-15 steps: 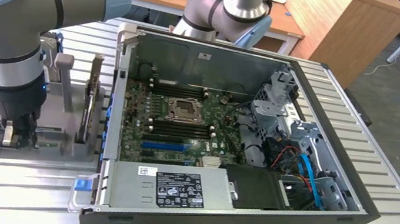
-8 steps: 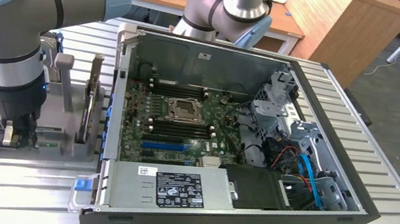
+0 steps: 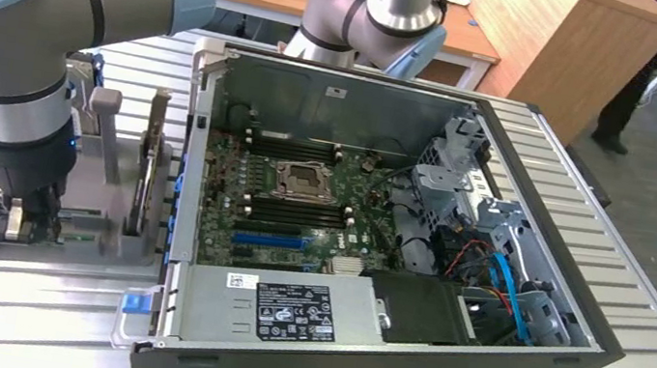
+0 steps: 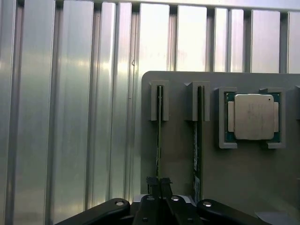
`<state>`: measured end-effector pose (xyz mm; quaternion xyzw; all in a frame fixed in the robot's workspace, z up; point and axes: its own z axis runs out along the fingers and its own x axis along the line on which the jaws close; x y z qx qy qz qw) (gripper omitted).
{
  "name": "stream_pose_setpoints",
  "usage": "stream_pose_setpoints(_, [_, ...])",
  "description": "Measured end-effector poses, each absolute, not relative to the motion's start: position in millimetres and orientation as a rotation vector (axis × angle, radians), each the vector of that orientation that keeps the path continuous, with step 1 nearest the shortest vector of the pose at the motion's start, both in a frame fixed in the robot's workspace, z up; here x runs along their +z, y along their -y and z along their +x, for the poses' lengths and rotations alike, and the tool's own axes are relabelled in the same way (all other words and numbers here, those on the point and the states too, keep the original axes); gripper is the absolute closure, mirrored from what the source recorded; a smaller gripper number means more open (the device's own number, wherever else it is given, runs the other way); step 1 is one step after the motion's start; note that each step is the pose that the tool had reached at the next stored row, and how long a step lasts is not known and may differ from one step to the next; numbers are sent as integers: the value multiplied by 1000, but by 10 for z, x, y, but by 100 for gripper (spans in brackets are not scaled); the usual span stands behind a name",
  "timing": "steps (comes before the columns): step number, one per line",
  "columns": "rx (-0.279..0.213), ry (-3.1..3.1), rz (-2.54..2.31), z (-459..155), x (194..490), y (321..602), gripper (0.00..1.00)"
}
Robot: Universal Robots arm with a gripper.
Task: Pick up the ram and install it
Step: 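Pick up the ram and move it above insertion slot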
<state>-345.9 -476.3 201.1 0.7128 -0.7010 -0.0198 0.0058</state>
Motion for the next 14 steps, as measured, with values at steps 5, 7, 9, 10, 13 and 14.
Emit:
stream_pose_setpoints(5, [-62,2190,2235,-3458,2011,4764,88])
stream_pose_setpoints(7, [-62,2190,2235,-3458,2011,4764,88])
stream_pose_setpoints(9, [-62,2190,2235,-3458,2028,4763,88])
stream_pose_setpoints(10, [-62,2190,2235,-3458,2046,4764,88])
stream_pose_setpoints(13, [-63,2191,2236,-3458,2113,4764,88])
stream_pose_setpoints(14, [-63,2191,2236,-3458,2138,4764,88])
